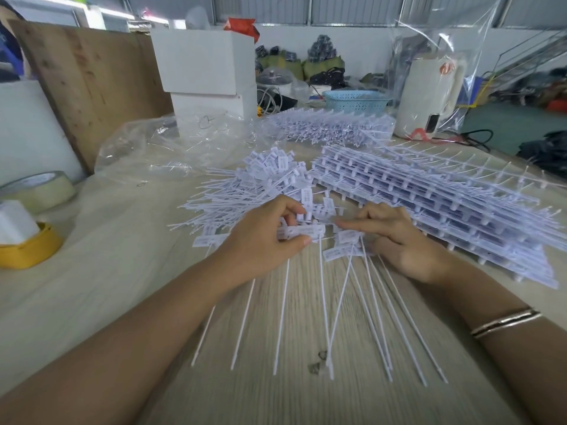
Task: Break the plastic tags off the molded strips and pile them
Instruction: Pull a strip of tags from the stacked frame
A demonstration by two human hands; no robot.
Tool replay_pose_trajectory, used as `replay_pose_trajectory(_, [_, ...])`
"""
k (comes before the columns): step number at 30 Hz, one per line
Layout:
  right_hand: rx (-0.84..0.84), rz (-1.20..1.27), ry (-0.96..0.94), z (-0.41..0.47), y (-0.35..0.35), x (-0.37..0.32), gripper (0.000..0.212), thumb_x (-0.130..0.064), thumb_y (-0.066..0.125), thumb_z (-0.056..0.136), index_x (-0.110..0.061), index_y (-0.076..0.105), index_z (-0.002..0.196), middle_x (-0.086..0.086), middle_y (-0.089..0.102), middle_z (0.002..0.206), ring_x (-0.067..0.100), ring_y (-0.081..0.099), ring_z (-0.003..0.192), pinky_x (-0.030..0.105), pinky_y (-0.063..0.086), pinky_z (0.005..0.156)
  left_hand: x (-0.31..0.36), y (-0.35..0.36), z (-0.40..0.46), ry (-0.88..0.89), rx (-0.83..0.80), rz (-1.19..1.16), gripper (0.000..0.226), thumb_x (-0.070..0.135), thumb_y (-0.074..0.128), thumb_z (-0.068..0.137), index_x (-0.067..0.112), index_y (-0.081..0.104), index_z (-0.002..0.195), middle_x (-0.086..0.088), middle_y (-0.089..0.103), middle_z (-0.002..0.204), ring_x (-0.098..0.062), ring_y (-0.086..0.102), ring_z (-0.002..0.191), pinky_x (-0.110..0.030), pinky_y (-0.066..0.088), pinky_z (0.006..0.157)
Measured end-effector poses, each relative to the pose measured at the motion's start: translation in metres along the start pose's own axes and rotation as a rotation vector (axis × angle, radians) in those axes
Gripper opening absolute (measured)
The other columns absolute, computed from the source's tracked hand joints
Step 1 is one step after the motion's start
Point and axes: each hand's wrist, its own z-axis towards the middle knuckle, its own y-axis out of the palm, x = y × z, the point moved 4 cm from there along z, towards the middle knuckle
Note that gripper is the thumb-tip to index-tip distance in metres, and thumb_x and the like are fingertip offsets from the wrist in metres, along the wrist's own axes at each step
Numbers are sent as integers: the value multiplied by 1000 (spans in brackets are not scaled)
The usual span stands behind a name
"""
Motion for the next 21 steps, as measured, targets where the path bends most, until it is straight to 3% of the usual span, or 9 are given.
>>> replay_pose_trajectory(2, [117, -41, -42, 1, -6, -6, 47, -13, 35, 84, -18, 62, 121, -9, 50, 96, 10, 44, 93, 53, 35, 87, 2, 2, -1, -6, -3, -10, 30, 26, 68, 82, 27, 50, 106, 15, 53, 92, 1, 50, 84, -8, 35, 67])
replay_pose_trajectory(5, [247, -134, -176, 3, -6, -25, 43, -5, 48, 80, -10, 63, 120, 0, 55, 101, 20, 51, 92, 54, 42, 77, 6, 5, -3, 12, -14, -11, 31, 19, 65, 83, 27, 46, 106, 16, 51, 95, 6, 47, 84, -6, 34, 67])
replay_pose_trajectory(9, [234, -397, -370, 6, 11, -52, 30, -25, 56, 86, -23, 68, 114, 0, 65, 97, 22, 59, 82, 41, 44, 69, 14, 10, -4, 75, -15, 0, 32, 15, 66, 82, 19, 47, 108, 11, 52, 98, 10, 47, 83, -3, 31, 70])
replay_pose_trajectory(12, [207, -380, -356, 7, 12, -54, 24, -28, 63, 87, -24, 71, 109, -2, 68, 93, 21, 61, 79, 38, 40, 70, 16, 10, -4, 104, -23, 5, 31, 15, 66, 83, 16, 50, 110, 8, 53, 99, 12, 46, 84, -3, 32, 71])
replay_pose_trajectory(15, [158, -263, -312, 2, 10, -49, 42, -12, 43, 82, -19, 66, 116, -1, 67, 96, 20, 58, 82, 31, 27, 73, 16, 9, -3, 94, -15, -12, 30, 16, 66, 85, 17, 51, 111, 8, 54, 102, 12, 47, 83, -4, 32, 71])
replay_pose_trajectory(17, [142, -234, -314, 1, 8, -49, 56, -12, 36, 72, -18, 63, 121, -1, 66, 97, 20, 56, 83, 31, 25, 73, 18, 9, -3, 86, -3, -55, 29, 16, 65, 85, 19, 51, 110, 10, 54, 102, 10, 49, 86, -6, 36, 75])
replay_pose_trajectory(21, [208, -399, -346, 3, 11, -52, 36, -20, 65, 82, -19, 66, 118, -4, 69, 95, 22, 62, 82, 41, 39, 70, 21, 9, -4, 83, -29, -121, 26, 18, 65, 86, 24, 52, 108, 10, 59, 107, -3, 57, 99, -17, 44, 86])
